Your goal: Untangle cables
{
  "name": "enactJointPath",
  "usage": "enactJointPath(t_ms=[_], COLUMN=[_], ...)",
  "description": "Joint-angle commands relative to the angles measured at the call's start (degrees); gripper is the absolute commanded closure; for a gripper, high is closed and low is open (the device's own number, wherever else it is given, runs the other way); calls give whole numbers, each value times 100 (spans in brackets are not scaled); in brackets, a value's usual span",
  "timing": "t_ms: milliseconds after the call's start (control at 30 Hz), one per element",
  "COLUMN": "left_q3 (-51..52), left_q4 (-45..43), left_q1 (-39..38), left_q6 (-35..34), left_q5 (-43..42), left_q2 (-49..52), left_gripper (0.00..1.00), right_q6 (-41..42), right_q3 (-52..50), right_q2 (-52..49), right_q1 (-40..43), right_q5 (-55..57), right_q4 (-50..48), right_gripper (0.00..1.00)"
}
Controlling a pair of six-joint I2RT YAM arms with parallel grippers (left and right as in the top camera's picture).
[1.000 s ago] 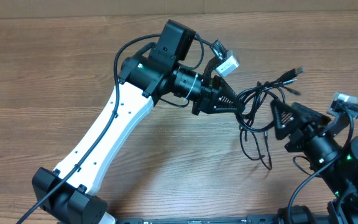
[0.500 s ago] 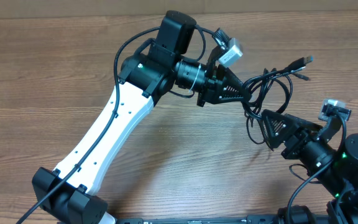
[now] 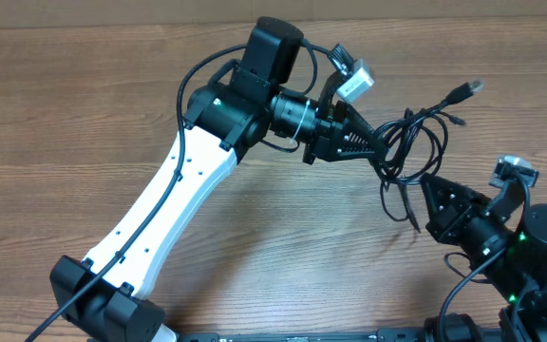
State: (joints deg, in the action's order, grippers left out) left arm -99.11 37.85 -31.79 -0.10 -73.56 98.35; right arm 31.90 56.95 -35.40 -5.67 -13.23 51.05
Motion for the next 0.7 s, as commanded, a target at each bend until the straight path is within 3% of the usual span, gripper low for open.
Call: enactJointPath(t_ms=[0, 367, 433, 467, 500, 567, 667], left_q3=[-127, -129, -127, -129, -127, -127, -127], left_q4=[-35, -44, -44, -46, -46, -118, -319], left_q1=[28, 39, 39, 39, 39, 39, 37], left_q6=[-35, -33, -35, -39, -48, -184, -339], left_q5=[-254, -155, 96, 247, 313, 345, 175], left_q2=[-151, -151, -151, -151, -151, -151, -151], left_gripper=[96, 96, 96, 96, 96, 96, 96], right_q6=[-37, -42, -44, -46, -42, -37, -31], right_q3=[125, 125, 125, 125, 125, 125, 125], right_q2=[39, 39, 39, 39, 39, 39, 39], right_q1=[17, 17, 17, 17, 17, 17, 17], right_q5=[868, 817, 367, 122, -37, -175, -391], right_q4=[66, 140, 140, 144, 160, 175, 83], right_gripper=[96, 96, 70, 34, 17, 7, 4])
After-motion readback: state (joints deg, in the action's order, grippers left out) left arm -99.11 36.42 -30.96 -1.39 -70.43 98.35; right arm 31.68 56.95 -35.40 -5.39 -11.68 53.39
